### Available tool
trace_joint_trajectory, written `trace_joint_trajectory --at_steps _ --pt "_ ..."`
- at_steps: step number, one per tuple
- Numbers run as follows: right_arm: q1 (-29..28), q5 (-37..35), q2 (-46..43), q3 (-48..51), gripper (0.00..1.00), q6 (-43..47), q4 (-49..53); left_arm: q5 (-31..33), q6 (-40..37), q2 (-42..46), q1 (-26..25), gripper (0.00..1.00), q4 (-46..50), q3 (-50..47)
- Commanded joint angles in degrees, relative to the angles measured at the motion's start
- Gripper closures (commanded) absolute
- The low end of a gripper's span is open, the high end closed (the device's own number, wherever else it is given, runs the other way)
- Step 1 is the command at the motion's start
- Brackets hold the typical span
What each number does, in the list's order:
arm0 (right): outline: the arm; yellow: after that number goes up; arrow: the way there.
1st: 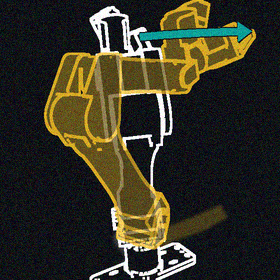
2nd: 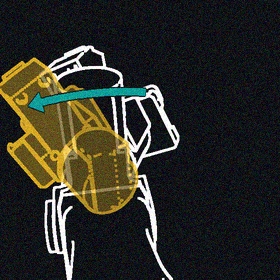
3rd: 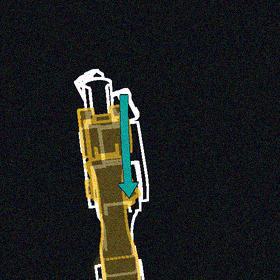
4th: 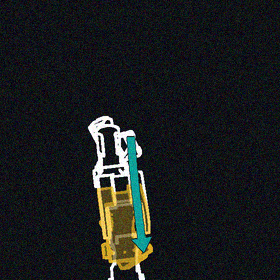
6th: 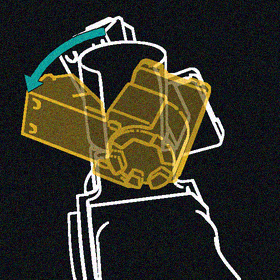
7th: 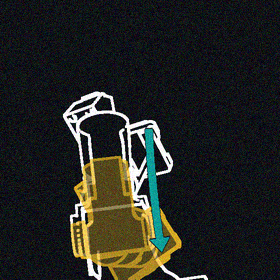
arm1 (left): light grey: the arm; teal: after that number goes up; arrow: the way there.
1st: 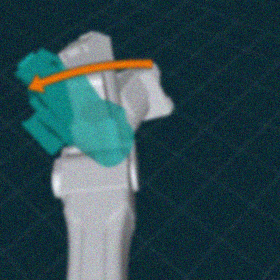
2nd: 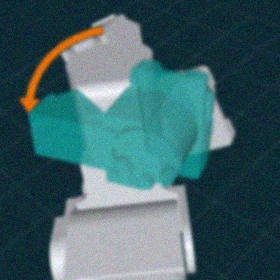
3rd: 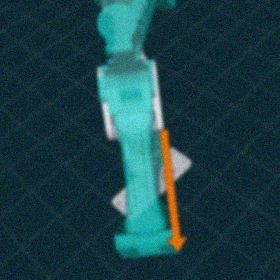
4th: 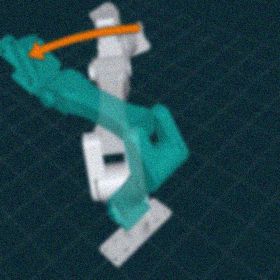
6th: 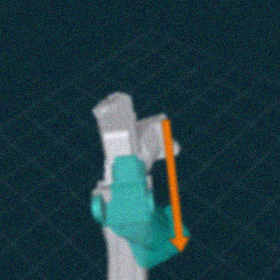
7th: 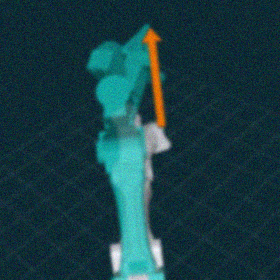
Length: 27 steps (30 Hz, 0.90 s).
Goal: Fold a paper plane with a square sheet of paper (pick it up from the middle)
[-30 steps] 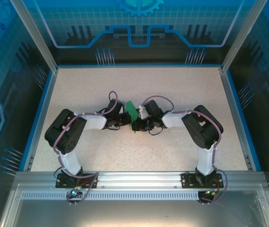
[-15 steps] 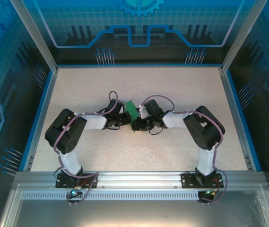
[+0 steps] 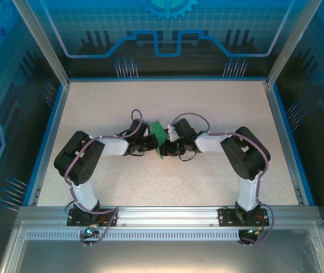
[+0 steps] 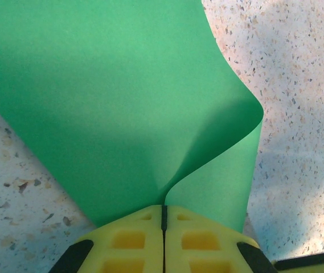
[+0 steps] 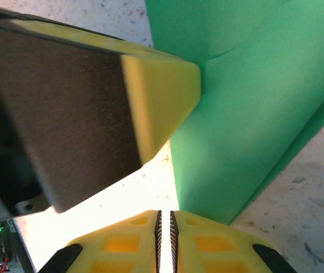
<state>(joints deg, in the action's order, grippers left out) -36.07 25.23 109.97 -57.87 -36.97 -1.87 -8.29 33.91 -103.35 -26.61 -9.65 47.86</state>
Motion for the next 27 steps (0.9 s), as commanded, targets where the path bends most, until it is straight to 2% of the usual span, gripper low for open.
trace_joint_trajectory --at_steps 1,7,12,15,18,22,27 --pt "-1.0 -1.2 2.0 -2.0 0.85 1.4 4.3 3.4 -1.4 -2.2 0.6 0.92 2.3 0.0" --pt "-1.8 -4.7 3.0 -3.7 0.86 1.9 10.7 3.6 -1.3 -0.8 0.6 0.88 2.9 0.5" --pt "-1.8 -6.7 4.1 -4.7 0.87 1.2 14.8 3.8 -0.8 4.0 0.7 0.7 4.8 2.0" --pt "-1.9 -6.7 4.5 -4.7 0.88 0.5 15.3 3.5 0.8 7.1 1.1 0.68 4.5 1.4" --pt "-1.9 -6.4 4.7 -4.6 0.89 -0.1 15.1 1.3 2.3 8.8 1.3 0.71 3.2 0.2" --pt "-1.8 -5.6 4.9 -4.9 0.89 -0.7 14.8 -3.6 5.3 8.5 1.2 0.82 -0.9 -2.2" --pt "-1.9 -4.9 5.6 -5.2 0.9 -2.3 14.7 -4.5 6.9 6.1 1.2 0.91 -2.9 -3.7"
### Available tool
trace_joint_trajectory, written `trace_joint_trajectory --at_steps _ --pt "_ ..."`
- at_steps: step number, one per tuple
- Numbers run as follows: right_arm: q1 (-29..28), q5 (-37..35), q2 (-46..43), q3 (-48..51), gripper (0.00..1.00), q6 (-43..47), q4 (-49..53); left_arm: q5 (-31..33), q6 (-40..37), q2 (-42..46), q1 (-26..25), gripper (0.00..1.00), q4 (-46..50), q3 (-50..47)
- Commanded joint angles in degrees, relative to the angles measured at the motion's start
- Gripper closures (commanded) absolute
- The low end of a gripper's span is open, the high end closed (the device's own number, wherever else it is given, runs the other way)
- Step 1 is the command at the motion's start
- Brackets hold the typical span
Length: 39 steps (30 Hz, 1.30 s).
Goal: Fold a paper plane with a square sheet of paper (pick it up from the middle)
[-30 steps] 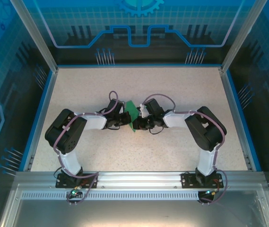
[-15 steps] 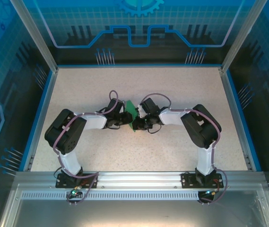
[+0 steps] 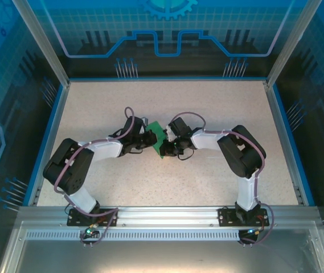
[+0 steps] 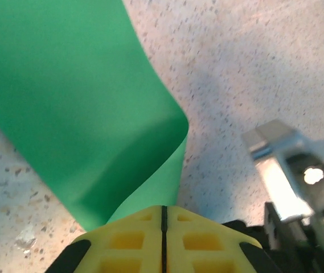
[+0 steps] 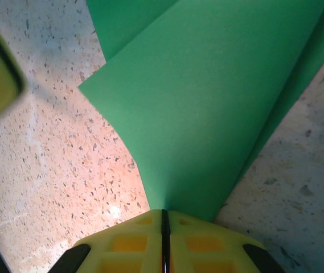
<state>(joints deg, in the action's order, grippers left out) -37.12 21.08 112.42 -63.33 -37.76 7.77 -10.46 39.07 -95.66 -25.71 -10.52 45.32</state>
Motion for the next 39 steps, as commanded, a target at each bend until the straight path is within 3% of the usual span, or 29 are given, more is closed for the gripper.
trace_joint_trajectory --at_steps 1,14,23,39 --pt "-0.8 -0.5 3.2 0.3 0.91 -1.8 4.8 -2.6 1.9 -2.3 0.4 0.92 -2.3 -1.0" --pt "-0.9 1.6 2.3 0.5 0.91 -2.7 3.4 -2.2 1.7 -8.4 0.4 0.95 -2.4 0.3" --pt "2.1 1.8 -4.7 0.6 0.89 -1.6 -0.7 0.5 -1.6 -8.0 0.3 0.99 2.0 0.4" --pt "3.9 -1.8 6.6 -11.5 0.92 2.9 7.4 0.3 -5.7 -9.4 0.3 1.0 4.7 2.9"
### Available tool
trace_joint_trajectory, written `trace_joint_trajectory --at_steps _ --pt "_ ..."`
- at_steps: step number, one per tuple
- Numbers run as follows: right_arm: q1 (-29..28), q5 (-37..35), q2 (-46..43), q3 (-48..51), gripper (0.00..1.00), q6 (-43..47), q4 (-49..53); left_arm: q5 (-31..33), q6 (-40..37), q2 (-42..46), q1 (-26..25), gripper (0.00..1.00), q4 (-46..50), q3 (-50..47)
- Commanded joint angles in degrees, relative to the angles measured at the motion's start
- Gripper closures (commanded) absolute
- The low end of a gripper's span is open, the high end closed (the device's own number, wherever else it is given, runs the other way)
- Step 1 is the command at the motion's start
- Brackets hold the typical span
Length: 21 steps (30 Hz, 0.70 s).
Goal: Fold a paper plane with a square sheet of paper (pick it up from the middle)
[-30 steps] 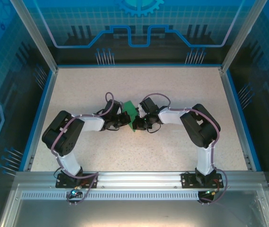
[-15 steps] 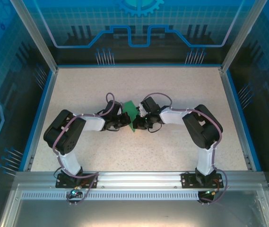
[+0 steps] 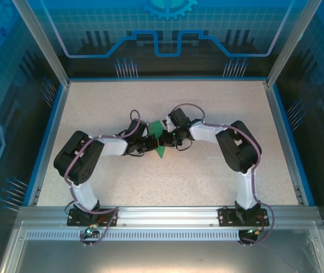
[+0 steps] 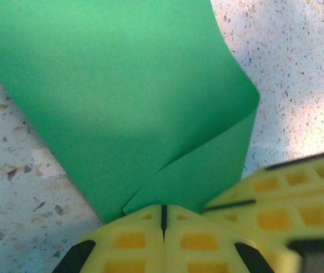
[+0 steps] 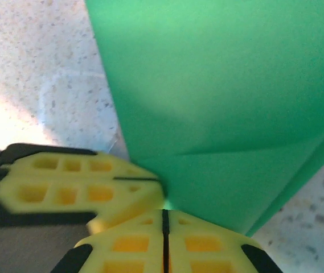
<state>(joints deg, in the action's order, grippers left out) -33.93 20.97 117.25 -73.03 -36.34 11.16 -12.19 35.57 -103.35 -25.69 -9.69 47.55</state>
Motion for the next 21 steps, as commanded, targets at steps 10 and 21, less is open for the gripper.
trace_joint_trajectory --at_steps 10,21 --pt "-0.6 -7.2 0.3 3.1 0.93 -7.8 3.4 2.5 -0.6 1.5 0.3 1.0 3.1 1.3" --pt "-2.7 -11.5 -4.6 7.2 0.93 -26.5 -1.0 -6.5 10.0 11.2 -0.2 0.9 -7.4 -10.9"
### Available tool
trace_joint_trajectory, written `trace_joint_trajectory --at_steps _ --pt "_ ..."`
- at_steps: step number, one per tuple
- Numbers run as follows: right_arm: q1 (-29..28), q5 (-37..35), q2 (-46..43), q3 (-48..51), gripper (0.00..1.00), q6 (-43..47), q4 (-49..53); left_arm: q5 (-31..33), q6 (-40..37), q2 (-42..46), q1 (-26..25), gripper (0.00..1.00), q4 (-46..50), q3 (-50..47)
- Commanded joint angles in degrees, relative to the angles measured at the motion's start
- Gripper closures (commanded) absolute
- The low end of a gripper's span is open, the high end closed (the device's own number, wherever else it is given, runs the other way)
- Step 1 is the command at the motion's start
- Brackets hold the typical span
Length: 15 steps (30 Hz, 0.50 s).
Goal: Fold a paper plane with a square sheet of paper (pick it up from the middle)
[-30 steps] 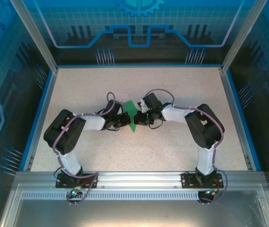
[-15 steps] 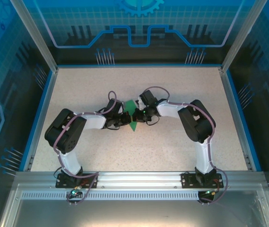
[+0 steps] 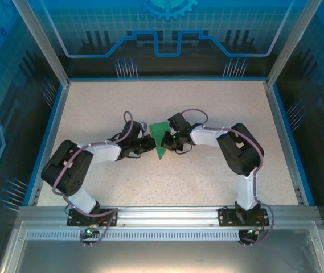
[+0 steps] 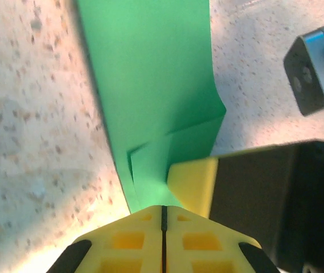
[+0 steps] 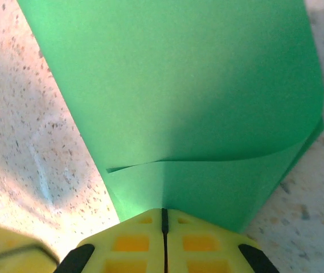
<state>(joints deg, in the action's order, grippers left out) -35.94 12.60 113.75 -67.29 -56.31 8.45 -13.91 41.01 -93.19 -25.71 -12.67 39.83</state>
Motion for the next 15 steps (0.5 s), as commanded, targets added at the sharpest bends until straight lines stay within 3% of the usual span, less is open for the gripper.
trace_joint_trajectory --at_steps 1,8,15 --pt "-0.7 -3.1 -1.3 1.3 0.93 -7.4 1.7 -6.1 6.1 1.0 -0.5 0.9 -6.3 -4.4" --pt "-0.9 -2.3 -1.3 1.5 0.93 -10.7 0.4 -11.2 14.6 -3.0 -3.3 0.9 -19.9 -7.4" --pt "-0.9 -1.8 -0.7 1.7 0.93 -11.1 0.2 -9.2 15.7 -6.3 -4.2 0.95 -18.7 -6.1"
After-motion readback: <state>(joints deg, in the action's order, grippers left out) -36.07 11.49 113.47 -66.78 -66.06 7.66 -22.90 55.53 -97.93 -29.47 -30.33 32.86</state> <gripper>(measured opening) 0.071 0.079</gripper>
